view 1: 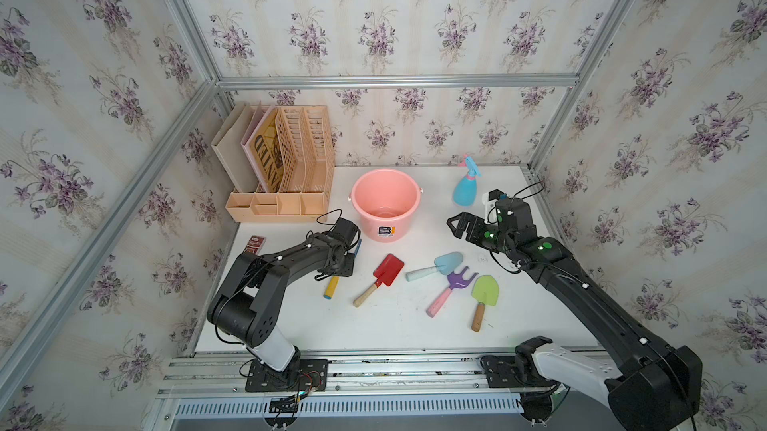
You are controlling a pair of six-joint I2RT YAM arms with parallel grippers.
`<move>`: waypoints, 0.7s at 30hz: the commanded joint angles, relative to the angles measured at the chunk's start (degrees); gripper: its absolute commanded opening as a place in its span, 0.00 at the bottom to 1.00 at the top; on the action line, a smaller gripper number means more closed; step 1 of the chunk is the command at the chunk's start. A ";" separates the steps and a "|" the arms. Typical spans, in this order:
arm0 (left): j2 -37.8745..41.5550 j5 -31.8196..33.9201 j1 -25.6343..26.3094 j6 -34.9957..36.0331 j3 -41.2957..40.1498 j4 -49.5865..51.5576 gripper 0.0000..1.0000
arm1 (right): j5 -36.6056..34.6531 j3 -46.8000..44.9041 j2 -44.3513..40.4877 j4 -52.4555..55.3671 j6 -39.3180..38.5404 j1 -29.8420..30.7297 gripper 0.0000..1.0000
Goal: Organize the gardening tools
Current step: Pick up the gardening tool from the center of the board.
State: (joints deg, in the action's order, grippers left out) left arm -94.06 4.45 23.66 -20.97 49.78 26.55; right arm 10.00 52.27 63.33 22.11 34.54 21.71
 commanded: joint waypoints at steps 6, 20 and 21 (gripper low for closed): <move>-1.41 0.03 -0.28 0.80 0.02 2.05 0.08 | 7.69 -4.08 -1.15 -5.13 3.05 -1.32 1.00; 12.62 3.25 -0.03 -0.82 -0.27 10.64 0.00 | 12.15 -5.50 -0.19 -8.27 3.87 -1.94 1.00; 15.81 3.82 -0.04 -1.00 -0.30 11.48 0.00 | 12.24 -5.51 0.01 -8.39 3.86 -1.94 1.00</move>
State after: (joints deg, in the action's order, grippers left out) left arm -81.25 5.96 23.64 -21.06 49.39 34.20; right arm 21.67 46.37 63.05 15.05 38.76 19.81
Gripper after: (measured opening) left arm 0.182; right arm 0.995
